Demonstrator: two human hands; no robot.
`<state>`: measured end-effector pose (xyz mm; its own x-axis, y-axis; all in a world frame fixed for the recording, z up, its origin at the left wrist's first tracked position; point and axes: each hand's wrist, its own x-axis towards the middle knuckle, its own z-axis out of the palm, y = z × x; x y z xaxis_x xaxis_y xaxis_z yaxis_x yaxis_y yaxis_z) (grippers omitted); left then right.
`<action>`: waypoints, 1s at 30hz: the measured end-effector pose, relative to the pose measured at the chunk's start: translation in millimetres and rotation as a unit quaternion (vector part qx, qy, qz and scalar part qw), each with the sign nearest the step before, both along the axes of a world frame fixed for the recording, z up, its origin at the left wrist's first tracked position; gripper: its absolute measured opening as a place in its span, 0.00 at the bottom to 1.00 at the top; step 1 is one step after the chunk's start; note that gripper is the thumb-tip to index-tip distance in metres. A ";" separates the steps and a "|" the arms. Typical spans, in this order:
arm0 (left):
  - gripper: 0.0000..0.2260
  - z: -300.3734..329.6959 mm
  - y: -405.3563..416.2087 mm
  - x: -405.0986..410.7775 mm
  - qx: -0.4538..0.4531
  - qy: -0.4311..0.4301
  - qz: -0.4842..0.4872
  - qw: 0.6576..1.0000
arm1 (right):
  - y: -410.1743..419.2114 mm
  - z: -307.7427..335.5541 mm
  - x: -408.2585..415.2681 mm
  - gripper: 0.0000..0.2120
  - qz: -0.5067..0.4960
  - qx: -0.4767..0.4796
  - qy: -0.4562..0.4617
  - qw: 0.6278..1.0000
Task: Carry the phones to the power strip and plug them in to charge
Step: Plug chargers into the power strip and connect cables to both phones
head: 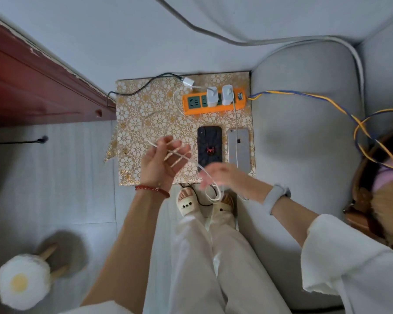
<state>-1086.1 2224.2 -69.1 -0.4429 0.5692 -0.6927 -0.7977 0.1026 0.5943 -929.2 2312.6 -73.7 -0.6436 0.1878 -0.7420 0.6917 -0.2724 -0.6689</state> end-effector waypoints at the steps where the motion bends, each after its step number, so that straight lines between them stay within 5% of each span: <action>1: 0.08 0.3 -2.2 -6.4 -0.019 0.011 0.023 0.999 | -8.3 -1.5 6.4 0.14 0.056 -0.001 0.003 0.998; 9: 0.09 -13.1 -31.2 -25.0 -0.305 0.136 0.122 0.935 | 6.1 -17.0 55.0 0.13 0.221 0.209 -0.098 0.948; 11: 0.12 -17.4 -39.9 -27.1 -0.388 0.212 0.023 0.897 | 17.3 -15.9 64.3 0.14 0.222 0.236 -0.110 0.940; 13: 0.22 -20.5 -47.5 -19.2 -0.453 0.357 -0.149 0.803 | 20.7 -11.4 64.2 0.15 0.208 0.257 -0.091 0.939; 16: 0.25 -17.9 -44.9 15.9 -0.305 0.512 -0.339 0.728 | 10.9 -1.5 48.2 0.15 0.212 0.255 -0.033 0.943; 19: 0.16 -16.5 -36.6 47.6 -0.155 0.445 -0.460 0.752 | 0.4 2.2 29.5 0.14 0.158 0.248 0.018 0.956; 21: 0.10 -16.0 -35.9 52.2 -0.137 0.442 -0.468 0.753 | -1.5 2.5 26.8 0.13 0.134 0.262 0.032 0.955; 23: 0.09 -17.1 -38.5 47.8 -0.194 0.499 -0.410 0.739 | 1.1 0.8 35.2 0.12 0.128 0.259 0.026 0.957; 27: 0.12 -19.6 -53.7 14.5 -0.387 0.446 -0.143 0.794 | 13.5 -9.0 69.2 0.12 0.117 0.248 -0.068 0.959; 30: 0.13 -21.1 -64.3 3.2 -0.400 0.471 -0.194 0.762 | 15.2 -11.3 79.4 0.14 0.110 0.257 -0.095 0.955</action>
